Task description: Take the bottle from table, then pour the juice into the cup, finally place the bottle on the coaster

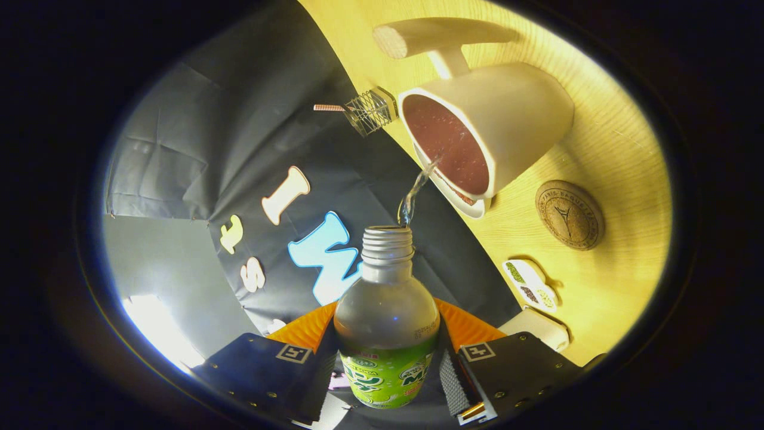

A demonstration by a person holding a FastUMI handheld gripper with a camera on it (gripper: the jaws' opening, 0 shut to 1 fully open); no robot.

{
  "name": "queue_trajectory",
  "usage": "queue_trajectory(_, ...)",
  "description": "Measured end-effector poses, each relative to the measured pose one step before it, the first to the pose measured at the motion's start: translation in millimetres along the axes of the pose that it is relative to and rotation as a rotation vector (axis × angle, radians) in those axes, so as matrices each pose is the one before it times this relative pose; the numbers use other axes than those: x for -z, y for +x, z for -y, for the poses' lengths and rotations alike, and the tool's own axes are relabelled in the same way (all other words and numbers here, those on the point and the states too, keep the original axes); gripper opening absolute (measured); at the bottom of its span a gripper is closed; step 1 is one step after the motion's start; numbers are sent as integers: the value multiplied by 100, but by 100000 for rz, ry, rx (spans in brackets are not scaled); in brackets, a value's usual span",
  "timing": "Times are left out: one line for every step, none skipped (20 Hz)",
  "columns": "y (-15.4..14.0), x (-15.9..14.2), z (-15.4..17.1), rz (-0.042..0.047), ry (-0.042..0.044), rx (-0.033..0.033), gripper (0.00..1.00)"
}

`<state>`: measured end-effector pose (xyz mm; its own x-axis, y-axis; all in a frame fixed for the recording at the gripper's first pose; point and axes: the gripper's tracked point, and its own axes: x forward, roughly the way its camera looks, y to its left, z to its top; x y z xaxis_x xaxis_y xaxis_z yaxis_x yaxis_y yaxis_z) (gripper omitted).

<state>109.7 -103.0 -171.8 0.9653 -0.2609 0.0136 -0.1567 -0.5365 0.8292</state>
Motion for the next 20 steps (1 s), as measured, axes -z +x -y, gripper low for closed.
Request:
queue_trajectory(-1,133,-249,278,896,-281,76)
queue_trajectory(112,225,-408,200,901,-155,76)
queue_trajectory(41,88,-226,283,1162,-186,76)
queue_trajectory(27,109,-341,181,1426,-376,76)
queue_trajectory(118,237,-329,-100,1422,-487,76)
queue_trajectory(-111,402,-257,-225,1176,-229,76)
queue_trajectory(-38,198,-251,-120,773,-343,76)
queue_trajectory(-63,135,-284,-24,607,-212,76)
queue_trajectory(-30,32,-210,232,536,-410,76)
queue_trajectory(-39,77,-271,-18,221,-260,76)
queue_trajectory(-30,-54,-35,153,-321,-73,76)
queue_trajectory(79,-81,25,216,-324,295,76)
queue_trajectory(-24,-146,51,129,68,69,76)
queue_trajectory(-22,-210,-115,167,411,-49,76)
queue_trajectory(-34,-131,85,307,272,108,76)
queue_trajectory(-38,-259,312,445,-196,553,76)
queue_trajectory(-16,-277,359,239,-616,681,76)
queue_trajectory(-21,-404,284,476,-505,683,76)
queue_trajectory(17,-407,320,296,-489,490,76)
queue_trajectory(120,-364,232,465,-686,425,76)
